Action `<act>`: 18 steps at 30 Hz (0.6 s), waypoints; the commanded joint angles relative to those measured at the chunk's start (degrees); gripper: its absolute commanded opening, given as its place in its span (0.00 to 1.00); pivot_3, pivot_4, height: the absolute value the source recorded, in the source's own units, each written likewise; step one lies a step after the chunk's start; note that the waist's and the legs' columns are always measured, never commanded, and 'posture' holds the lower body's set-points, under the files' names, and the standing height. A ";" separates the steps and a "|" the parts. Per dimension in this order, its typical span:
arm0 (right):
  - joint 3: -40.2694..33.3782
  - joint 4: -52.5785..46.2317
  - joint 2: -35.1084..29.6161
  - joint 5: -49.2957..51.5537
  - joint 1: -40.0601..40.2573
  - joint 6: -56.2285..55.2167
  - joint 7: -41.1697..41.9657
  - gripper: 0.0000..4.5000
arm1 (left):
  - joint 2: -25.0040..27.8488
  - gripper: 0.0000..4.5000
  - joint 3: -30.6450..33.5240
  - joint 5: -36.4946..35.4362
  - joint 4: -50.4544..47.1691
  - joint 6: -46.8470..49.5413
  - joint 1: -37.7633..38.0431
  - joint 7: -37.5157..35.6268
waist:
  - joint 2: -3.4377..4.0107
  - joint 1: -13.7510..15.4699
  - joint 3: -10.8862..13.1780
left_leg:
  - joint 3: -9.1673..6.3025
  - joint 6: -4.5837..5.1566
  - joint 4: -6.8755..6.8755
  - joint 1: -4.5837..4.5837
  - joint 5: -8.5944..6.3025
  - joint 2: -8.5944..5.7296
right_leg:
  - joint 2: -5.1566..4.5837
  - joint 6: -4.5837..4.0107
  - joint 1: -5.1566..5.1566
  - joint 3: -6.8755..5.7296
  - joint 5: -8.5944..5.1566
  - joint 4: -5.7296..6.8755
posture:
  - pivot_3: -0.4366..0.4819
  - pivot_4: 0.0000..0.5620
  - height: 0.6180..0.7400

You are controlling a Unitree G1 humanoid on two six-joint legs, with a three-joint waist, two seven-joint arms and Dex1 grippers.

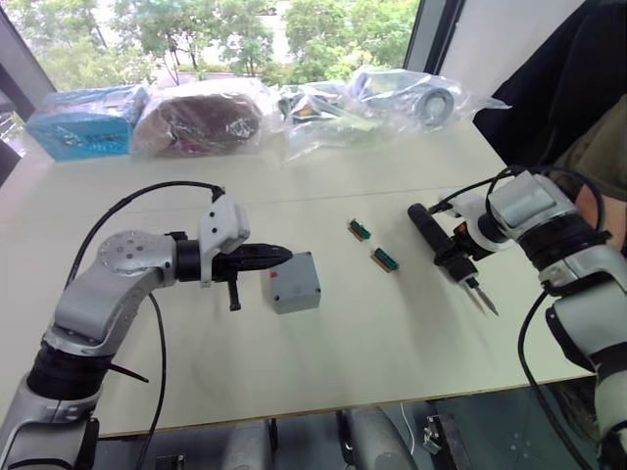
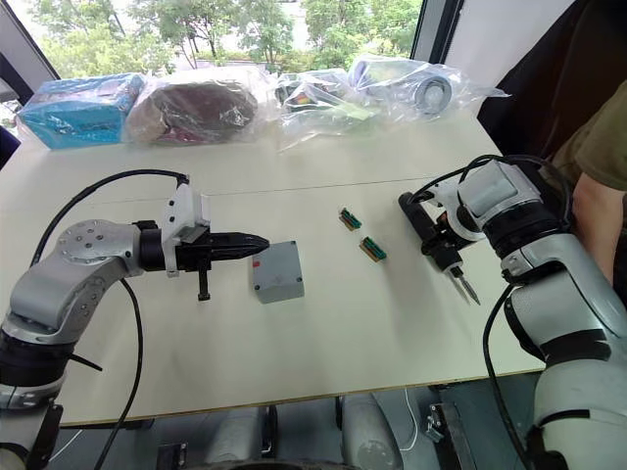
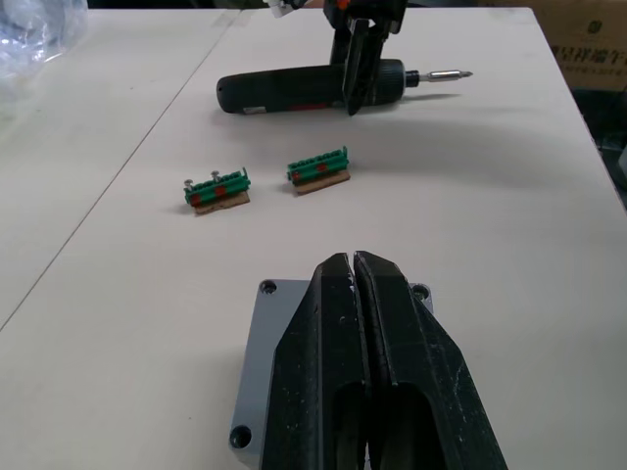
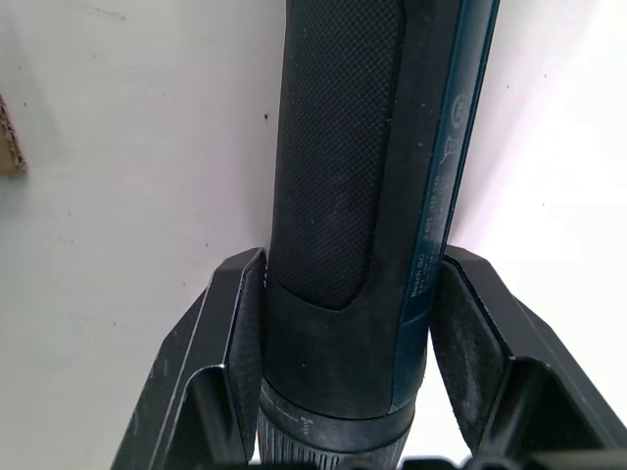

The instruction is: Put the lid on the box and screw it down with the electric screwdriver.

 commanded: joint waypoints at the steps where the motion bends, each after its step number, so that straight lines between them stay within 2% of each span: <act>1: -6.33 -9.36 -0.22 0.44 -2.79 -2.97 -1.43 0.42 | 1.69 0.00 2.28 0.35 -0.93 -0.72 0.65 0.23 | 0.15 0.06 0.09 | 0.02 0.00 0.00 -0.02 0.00 0.00 | 0.00 0.01 -0.04 0.03 0.02 0.01 | 0.48 0.27 1.00; 3: -10.20 -15.10 -0.30 2.03 -2.07 -4.69 -1.82 0.42 | 2.14 0.00 2.77 0.14 -0.78 -0.60 1.03 0.33 | 0.24 0.23 0.14 | 0.00 0.00 -0.01 -0.09 0.00 0.00 | 0.02 0.04 -0.17 0.03 0.03 0.09 | 0.48 0.27 1.00; 4: -14.44 -18.16 0.99 4.14 -1.67 -4.68 -2.52 0.42 | 2.34 0.00 2.88 0.28 -0.64 -0.60 1.20 0.40 | 0.25 0.27 0.15 | -0.02 0.00 -0.03 -0.12 0.00 0.00 | 0.03 0.06 -0.21 0.02 0.02 0.12 | 0.48 0.27 1.00; 6: -26.92 -24.84 6.71 9.76 -0.23 -9.66 -6.82 0.42 | 2.35 0.00 2.47 0.91 -0.03 -0.96 1.49 0.42 | 0.27 0.21 0.16 | -0.03 0.00 -0.11 -0.18 0.00 0.00 | 0.04 0.08 -0.31 0.02 0.01 0.14 | 0.48 0.27 1.00; 9: -39.27 -34.05 15.56 13.81 2.94 -15.84 -15.52 0.42 | 1.25 0.00 1.23 1.11 1.66 -0.77 1.31 0.73 | 0.29 0.35 0.18 | -0.07 0.00 -0.18 -0.19 0.00 0.03 | 0.07 0.08 -0.32 0.01 0.02 0.13 | 0.48 0.27 1.00; 15: -47.41 -49.67 28.92 20.83 11.46 -25.67 -24.17 0.42 | -0.26 0.00 -1.90 3.08 3.88 -1.45 0.18 0.61 | 0.26 2.21 0.16 | -0.15 -0.01 -0.11 -0.48 0.00 -0.01 | -0.09 0.09 -0.33 -0.20 0.01 0.03 | 0.48 0.27 1.00; 18: -47.20 -53.65 33.47 22.16 16.38 -30.90 -26.66 0.42 | -0.92 0.00 -3.10 3.99 4.71 -1.84 0.37 0.34 | 0.26 2.19 0.16 | -0.11 -0.02 0.03 -0.64 0.01 -0.05 | -0.15 0.19 -0.33 -0.19 0.08 -0.12 | 0.48 0.27 1.00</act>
